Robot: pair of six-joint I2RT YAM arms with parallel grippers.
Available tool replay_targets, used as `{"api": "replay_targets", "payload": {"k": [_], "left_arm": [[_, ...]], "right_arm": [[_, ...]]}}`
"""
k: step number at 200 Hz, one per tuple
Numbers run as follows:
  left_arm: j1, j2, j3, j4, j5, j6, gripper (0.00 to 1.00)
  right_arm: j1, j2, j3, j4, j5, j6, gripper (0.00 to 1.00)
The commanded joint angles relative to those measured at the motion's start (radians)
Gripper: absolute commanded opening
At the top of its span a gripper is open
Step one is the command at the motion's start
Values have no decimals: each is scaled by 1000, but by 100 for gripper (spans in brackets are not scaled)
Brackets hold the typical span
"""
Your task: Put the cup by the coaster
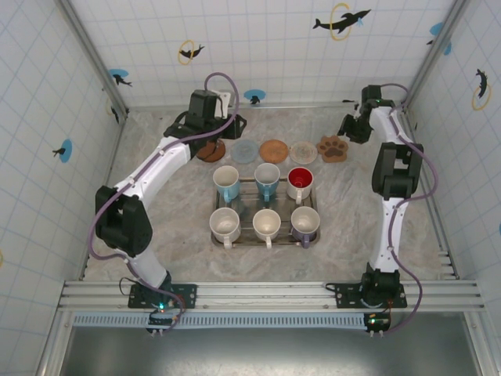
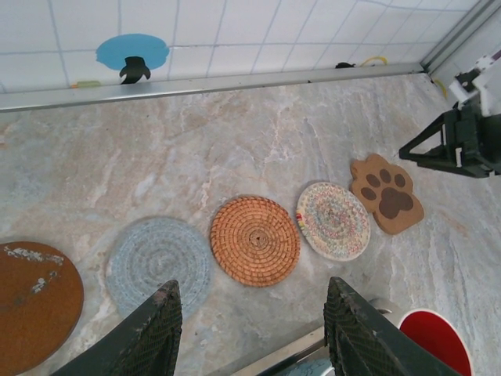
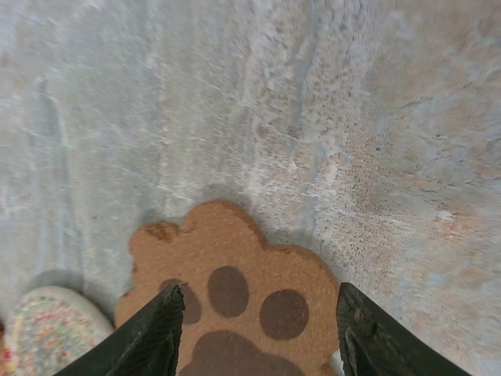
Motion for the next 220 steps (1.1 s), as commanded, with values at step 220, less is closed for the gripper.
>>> {"api": "replay_targets", "payload": {"k": [220], "left_arm": [[-71,-614,-510,235,-331,-86,64]], "right_arm": [[422,-1065,-867,329,278,0,61]]}}
